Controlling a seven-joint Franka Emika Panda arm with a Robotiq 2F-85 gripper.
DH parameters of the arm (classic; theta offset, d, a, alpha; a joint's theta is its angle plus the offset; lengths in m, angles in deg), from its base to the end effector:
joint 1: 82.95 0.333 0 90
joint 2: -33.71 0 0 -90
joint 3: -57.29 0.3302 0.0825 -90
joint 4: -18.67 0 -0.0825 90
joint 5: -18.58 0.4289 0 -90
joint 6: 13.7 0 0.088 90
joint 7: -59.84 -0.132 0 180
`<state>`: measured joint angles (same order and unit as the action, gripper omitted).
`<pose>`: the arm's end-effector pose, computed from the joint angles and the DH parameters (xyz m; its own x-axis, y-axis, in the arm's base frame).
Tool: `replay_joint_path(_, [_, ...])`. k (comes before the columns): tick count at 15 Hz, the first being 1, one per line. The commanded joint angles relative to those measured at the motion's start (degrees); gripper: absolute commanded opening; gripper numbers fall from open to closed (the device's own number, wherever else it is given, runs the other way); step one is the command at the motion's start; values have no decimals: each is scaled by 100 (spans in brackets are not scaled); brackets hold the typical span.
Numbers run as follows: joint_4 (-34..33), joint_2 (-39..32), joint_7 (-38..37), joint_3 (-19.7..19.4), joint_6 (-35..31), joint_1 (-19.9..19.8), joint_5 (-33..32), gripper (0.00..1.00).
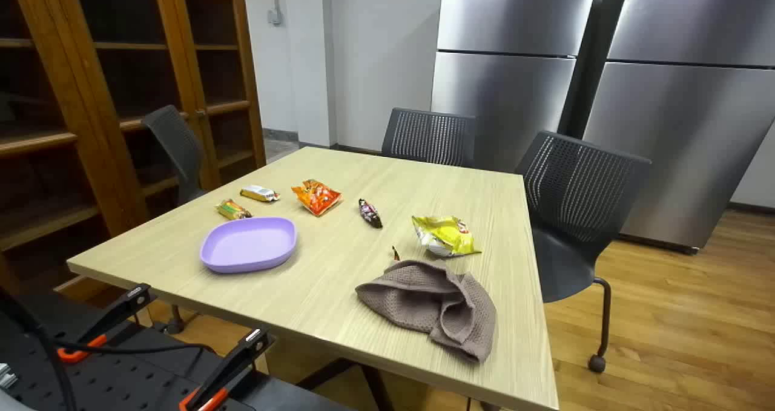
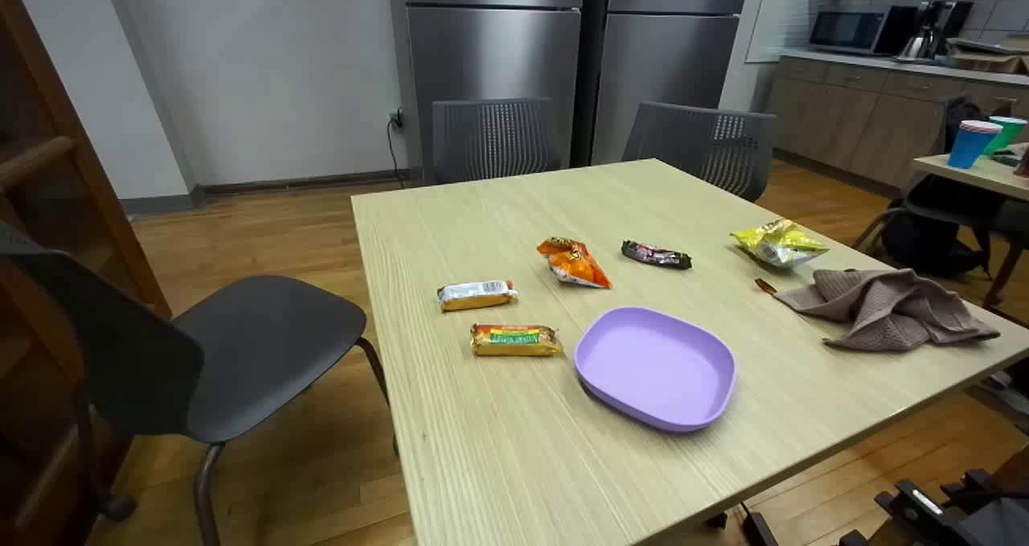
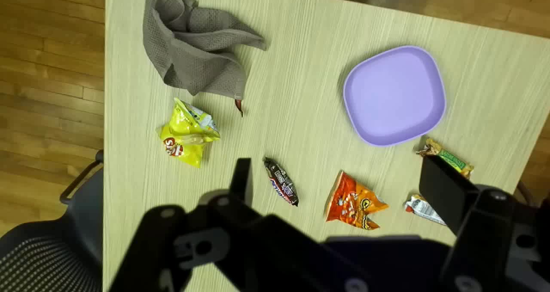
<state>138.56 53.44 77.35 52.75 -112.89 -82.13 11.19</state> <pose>0.4869 -0.0500 0.5437 0.9639 0.2618 -0.0479 0.2651 -0.9600 0.0898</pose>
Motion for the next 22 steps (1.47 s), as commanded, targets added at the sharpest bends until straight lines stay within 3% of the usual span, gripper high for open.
replay_joint_path(1, [-11,-8,7,24,9,-27,9,100])
replay_joint_path(13, [-433,-756,124,128,-128,108,53,100])
replay_joint_path(22, [-709,-1398,-417,583,-354,318,211,100])
